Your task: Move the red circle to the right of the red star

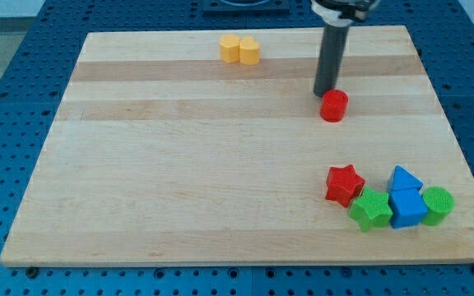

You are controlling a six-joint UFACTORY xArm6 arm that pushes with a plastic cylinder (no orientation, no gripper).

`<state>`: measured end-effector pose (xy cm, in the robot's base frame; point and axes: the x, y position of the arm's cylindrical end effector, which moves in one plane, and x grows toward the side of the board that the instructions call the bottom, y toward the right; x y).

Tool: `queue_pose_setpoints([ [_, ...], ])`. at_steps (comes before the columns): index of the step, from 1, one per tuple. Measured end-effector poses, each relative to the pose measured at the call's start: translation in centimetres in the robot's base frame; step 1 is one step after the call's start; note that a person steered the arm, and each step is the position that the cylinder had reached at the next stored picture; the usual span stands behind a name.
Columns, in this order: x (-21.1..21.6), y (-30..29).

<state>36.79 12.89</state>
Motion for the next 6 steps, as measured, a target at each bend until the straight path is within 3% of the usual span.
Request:
queue_pose_setpoints([
  [4, 10.4, 0.6],
  [6, 12.5, 0.6],
])
